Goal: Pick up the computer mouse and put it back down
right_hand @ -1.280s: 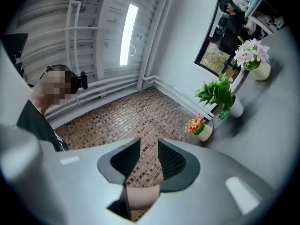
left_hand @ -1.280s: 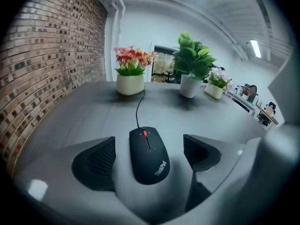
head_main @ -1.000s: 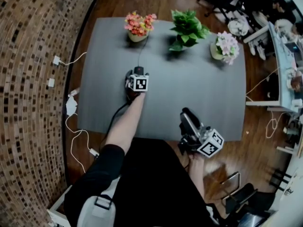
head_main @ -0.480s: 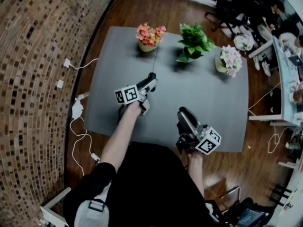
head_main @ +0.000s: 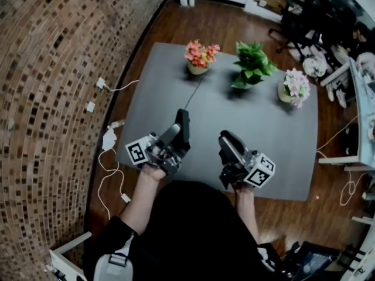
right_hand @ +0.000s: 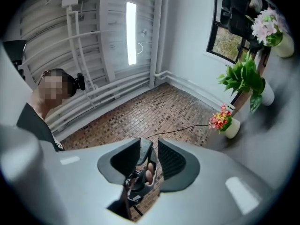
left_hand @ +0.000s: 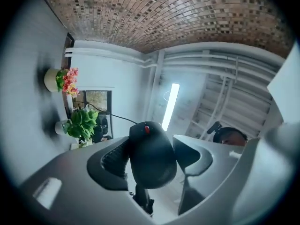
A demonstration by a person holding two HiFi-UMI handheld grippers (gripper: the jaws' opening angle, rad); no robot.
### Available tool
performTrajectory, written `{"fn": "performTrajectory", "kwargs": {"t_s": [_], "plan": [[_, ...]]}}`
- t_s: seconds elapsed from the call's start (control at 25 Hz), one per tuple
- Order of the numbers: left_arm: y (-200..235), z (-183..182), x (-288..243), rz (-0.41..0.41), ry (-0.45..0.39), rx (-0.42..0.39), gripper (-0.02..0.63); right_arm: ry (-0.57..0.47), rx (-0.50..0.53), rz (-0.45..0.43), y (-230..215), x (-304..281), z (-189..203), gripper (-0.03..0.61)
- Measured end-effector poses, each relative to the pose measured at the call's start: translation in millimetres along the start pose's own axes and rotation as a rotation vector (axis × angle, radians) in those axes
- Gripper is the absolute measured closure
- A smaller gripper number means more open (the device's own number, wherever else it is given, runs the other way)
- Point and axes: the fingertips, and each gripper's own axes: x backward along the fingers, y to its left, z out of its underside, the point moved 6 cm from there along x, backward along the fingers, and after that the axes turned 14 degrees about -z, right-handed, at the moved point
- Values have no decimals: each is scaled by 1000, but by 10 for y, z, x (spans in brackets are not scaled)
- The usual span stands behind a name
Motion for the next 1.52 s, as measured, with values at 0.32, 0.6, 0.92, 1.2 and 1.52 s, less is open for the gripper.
{"fn": "performTrajectory", "kwargs": {"t_s": [0.32, 0.6, 0.92, 1.2, 1.52], "plan": [[-286, 85, 30, 34, 78, -87, 321, -11, -4, -14, -37, -11, -26, 486], [-63, 102, 30, -48, 105, -120, 321, -24, -3, -5, -69, 36, -39, 486], [193, 24, 0, -204, 150, -261, 321, -20, -5, 11, -118, 27, -35, 486], [672, 25, -51, -414, 276, -468, 321, -10, -11, 36, -195, 60, 0, 486], [1534, -91, -141, -676, 434, -655, 321, -2, -9, 77, -200, 100, 11, 486]]}}
